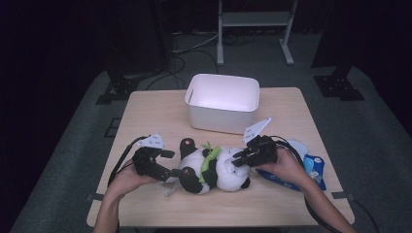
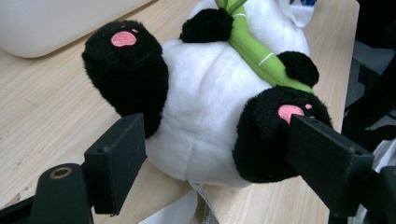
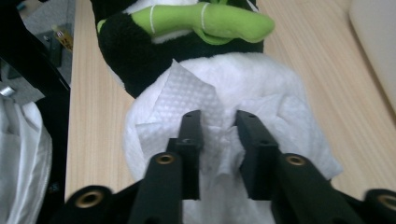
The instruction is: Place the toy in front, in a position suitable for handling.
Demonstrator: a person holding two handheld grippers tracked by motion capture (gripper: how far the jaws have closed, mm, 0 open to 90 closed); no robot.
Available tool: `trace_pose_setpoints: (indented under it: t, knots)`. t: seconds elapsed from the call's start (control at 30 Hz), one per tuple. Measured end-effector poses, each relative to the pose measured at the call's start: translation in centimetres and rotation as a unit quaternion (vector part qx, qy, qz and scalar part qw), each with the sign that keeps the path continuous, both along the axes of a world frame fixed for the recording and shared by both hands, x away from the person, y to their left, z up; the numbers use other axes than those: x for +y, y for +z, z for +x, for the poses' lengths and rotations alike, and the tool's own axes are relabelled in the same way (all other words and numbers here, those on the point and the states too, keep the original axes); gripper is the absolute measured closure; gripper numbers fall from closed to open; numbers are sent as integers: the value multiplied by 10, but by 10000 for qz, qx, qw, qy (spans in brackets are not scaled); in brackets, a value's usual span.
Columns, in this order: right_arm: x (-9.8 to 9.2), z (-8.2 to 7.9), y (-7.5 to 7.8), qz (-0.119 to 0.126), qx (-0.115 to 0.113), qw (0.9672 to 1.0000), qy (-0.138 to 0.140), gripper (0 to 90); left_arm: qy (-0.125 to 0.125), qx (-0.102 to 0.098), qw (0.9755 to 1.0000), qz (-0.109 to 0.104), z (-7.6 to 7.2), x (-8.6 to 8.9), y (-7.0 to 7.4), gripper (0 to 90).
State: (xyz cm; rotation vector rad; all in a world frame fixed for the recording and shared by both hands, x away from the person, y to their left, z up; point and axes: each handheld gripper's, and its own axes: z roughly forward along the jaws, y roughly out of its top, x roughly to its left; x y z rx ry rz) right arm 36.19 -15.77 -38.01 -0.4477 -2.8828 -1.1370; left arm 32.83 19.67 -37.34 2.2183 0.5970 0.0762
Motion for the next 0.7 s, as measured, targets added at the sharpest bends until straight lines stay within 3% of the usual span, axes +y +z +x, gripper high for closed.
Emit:
trace_pose_setpoints:
  t: [0.13,0.33,0.47,0.6,0.7]
  knots:
    - [-2,-4,-5,37,130,9999,74,817,-53,-15,10000,-31,0,-6,1,192]
    - [-2,-16,-3,14,102,9998,162,846,-188,131,9997,33,4,-19,-8,196]
    - [0,-20,4,0,13,9998,212,855,-185,136,9997,51,3,-19,-10,209]
    - [15,-21,17,103,-19,9992,392,858,-227,156,9996,33,2,-20,-12,215]
    - [44,-22,26,140,-69,9976,680,858,-238,134,9996,41,0,-21,-13,215]
